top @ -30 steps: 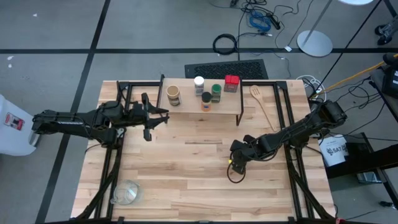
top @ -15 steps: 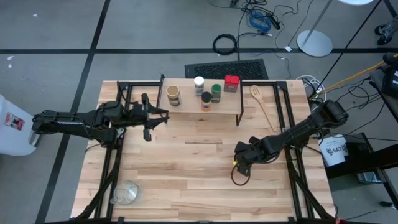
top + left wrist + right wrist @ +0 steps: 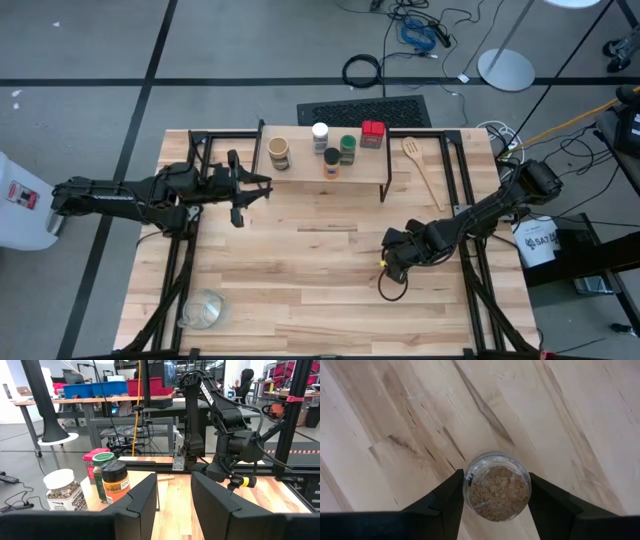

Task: Shelf spices
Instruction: Remove the brown seasoning bottle from the shelf

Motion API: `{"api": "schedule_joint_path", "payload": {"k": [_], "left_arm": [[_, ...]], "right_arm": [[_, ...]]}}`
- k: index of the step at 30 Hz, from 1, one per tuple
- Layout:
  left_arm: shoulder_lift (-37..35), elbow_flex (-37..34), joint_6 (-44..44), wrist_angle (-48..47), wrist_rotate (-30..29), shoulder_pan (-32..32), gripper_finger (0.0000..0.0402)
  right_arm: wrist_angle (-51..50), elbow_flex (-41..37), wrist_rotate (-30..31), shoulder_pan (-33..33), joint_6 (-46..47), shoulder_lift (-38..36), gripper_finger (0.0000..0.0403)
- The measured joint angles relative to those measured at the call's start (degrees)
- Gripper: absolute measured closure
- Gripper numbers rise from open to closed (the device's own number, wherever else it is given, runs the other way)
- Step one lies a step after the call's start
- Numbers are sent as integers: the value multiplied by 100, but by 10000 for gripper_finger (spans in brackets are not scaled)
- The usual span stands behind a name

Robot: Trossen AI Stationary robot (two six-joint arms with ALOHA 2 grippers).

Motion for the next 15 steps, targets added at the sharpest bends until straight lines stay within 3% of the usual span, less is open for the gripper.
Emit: {"api": "schedule_joint_path", "payload": {"k": [11,15], "left_arm": [[0,0,13,0,-3,1,272],[0,0,719,2,-4,0,272]], "right_arm": [[18,13,30,0,127,-2,215],[20,17,34,0,128,-7,199]]}}
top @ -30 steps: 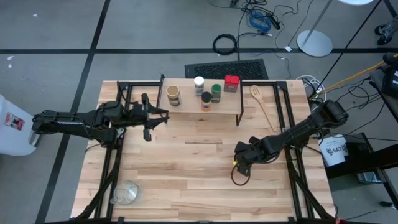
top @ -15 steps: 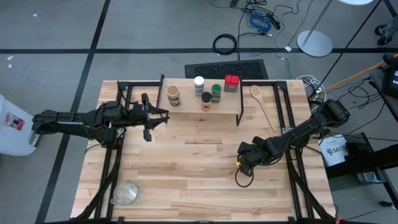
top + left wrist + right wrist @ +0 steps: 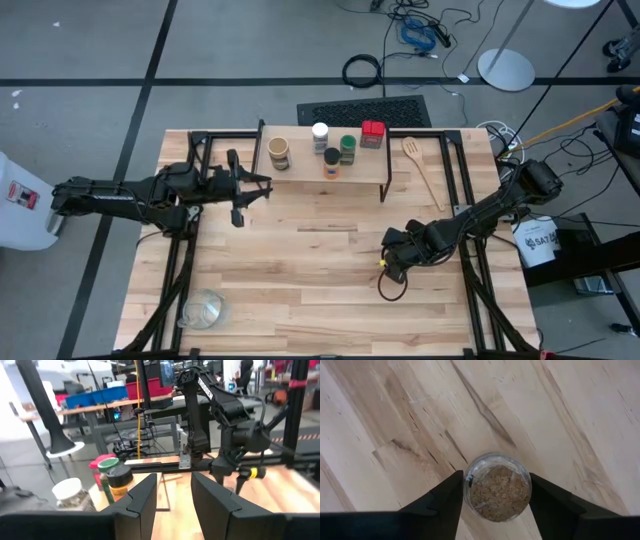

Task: Shelf spices
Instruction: Remove the brown seasoning bottle from the shelf, then remove the golden seasoning bottle from the shelf

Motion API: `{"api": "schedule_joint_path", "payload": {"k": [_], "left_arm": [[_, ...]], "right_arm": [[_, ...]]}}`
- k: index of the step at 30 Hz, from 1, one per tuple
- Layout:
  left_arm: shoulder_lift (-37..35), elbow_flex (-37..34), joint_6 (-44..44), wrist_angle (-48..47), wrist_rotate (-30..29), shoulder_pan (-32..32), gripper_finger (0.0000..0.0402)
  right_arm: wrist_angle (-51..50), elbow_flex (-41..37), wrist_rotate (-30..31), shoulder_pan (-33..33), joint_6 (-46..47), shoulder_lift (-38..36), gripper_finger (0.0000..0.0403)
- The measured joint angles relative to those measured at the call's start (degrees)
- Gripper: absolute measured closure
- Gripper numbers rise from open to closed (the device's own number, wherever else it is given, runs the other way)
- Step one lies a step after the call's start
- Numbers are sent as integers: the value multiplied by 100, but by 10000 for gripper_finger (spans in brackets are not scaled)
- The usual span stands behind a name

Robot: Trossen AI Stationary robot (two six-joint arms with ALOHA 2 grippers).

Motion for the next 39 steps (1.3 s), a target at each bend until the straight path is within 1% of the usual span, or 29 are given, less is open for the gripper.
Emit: {"api": "schedule_joint_path", "payload": {"k": [5,7,9,12,18,19,21,23,27,29,32,33,36,39], "left_arm": [[-10,0,532,4,-86,2,272],[-20,0,594,17,-194,2,272],[-24,9,594,56,-443,0,272],[-25,110,588,68,-908,2,270],[-28,146,895,218,-979,0,259],[-28,146,863,256,-1082,0,258],[-29,146,406,391,-1355,2,258],[-33,150,131,359,-1379,7,258],[-31,293,-333,-232,-846,4,255],[-2,552,-540,-841,-686,5,241],[70,983,-702,-1508,-702,7,195],[109,1097,-676,-1616,-786,8,177],[215,1471,-214,-1779,-1113,44,131],[392,2023,14,-2219,-1518,231,106]], "right_arm": [[0,2,122,0,-8,-2,160],[0,2,131,0,-49,-2,147],[0,2,135,0,-92,-2,139],[-3,4,133,0,-133,-27,134],[-48,7,133,0,-162,-295,134],[-46,8,133,0,-164,-358,134],[-42,9,141,0,-164,-513,134],[-32,9,146,16,-199,-647,135],[-8,9,262,139,-379,-845,140],[18,9,413,204,-454,-907,141],[172,9,584,230,-656,-949,142],[226,9,599,229,-740,-949,142],[468,9,634,229,-914,-949,142],[756,9,691,229,-973,-949,142]]}}
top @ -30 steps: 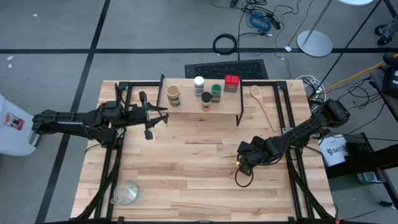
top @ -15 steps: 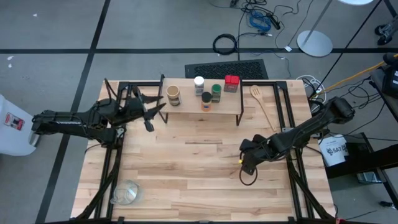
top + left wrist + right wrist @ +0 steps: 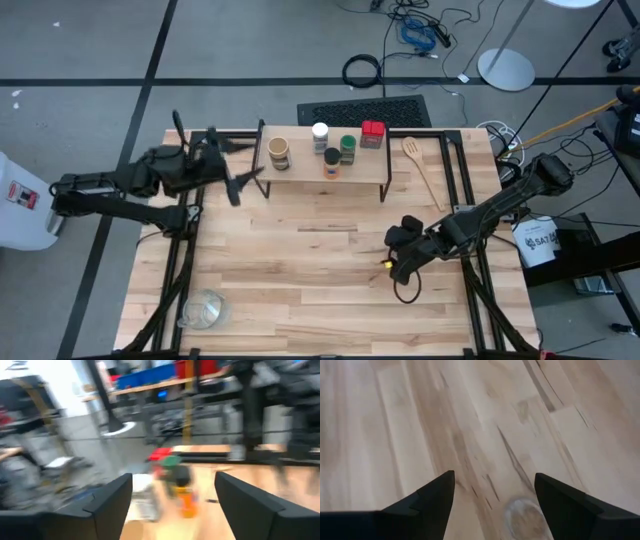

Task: Shelf spices
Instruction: Remove the golden seasoning bottle from the shelf

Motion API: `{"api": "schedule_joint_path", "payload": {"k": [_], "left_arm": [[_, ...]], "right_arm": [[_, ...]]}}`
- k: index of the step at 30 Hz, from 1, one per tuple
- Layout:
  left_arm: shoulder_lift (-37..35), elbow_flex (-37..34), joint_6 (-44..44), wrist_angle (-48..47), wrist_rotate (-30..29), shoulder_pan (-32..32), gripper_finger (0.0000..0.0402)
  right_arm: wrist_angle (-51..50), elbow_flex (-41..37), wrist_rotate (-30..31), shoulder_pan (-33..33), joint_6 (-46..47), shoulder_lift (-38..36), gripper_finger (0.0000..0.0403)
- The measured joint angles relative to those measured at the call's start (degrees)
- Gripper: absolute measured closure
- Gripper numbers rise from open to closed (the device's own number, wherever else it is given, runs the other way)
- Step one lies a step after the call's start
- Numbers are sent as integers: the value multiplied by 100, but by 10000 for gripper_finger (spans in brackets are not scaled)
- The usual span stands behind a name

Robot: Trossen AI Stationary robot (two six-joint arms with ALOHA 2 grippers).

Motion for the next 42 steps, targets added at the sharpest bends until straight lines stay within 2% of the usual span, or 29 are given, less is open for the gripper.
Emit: {"api": "schedule_joint_path", "payload": {"k": [3,5,9,16,18,22,23,28,32,42], "left_arm": [[339,680,186,-978,-131,334,101],[540,973,302,-1226,-142,529,100],[732,1081,841,-1042,-146,639,100],[914,1083,641,-1540,-230,642,100],[964,1084,670,-1761,47,823,99],[1136,1388,288,-2285,1388,1480,83],[1200,1462,275,-2407,1562,1648,75],[1584,1574,567,-2433,1704,2168,35],[1923,1585,576,-2449,2217,2453,9],[2651,1585,722,-2473,2329,2486,2]], "right_arm": [[298,0,4,0,-10,0,142],[518,0,4,0,-102,2,142],[1110,0,26,0,-387,2,142],[2146,0,30,38,-957,79,142],[2255,0,30,68,-1034,134,142],[2344,0,26,66,-1122,281,142],[2349,0,24,66,-1139,312,142],[2379,0,4,66,-1161,457,142],[2432,0,-21,66,-1164,529,142],[2425,0,-24,66,-1182,533,142]]}}
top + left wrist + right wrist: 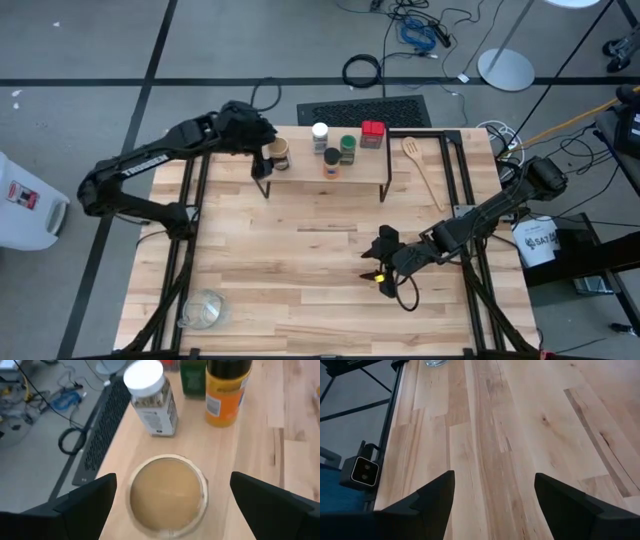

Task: Shelf spices
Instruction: Remove the golden seasoning bottle from the shelf

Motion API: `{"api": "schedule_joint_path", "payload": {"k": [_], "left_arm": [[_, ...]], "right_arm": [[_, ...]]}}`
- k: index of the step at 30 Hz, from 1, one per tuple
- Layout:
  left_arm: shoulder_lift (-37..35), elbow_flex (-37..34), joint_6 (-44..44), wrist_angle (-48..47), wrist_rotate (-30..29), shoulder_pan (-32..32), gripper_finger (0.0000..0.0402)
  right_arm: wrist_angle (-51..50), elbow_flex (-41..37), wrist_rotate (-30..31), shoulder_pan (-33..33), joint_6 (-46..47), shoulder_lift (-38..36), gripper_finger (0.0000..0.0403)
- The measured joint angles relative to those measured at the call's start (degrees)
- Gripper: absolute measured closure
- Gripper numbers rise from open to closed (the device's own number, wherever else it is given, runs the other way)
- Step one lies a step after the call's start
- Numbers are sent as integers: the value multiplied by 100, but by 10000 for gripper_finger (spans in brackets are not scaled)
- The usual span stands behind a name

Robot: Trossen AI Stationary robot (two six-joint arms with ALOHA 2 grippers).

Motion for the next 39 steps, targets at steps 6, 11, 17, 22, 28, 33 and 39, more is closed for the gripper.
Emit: {"api": "schedule_joint_path", "payload": {"k": [6,11,17,22,28,33,39], "left_arm": [[232,0,11,13,-171,0,2],[342,0,11,-105,-195,4,2],[414,0,166,-165,-197,0,2],[415,0,199,-301,-203,-24,19],[415,0,210,-526,-26,-28,85],[410,4,188,-503,150,-28,123],[410,4,160,-503,154,-84,125]], "right_arm": [[-3,0,1,0,-17,0,142],[-5,0,1,0,-50,0,142],[-5,0,1,0,-57,2,142],[-5,0,1,0,-57,2,142],[-5,0,1,0,-57,2,142],[-5,0,1,0,-59,2,142],[-5,0,1,0,-59,2,142]]}}
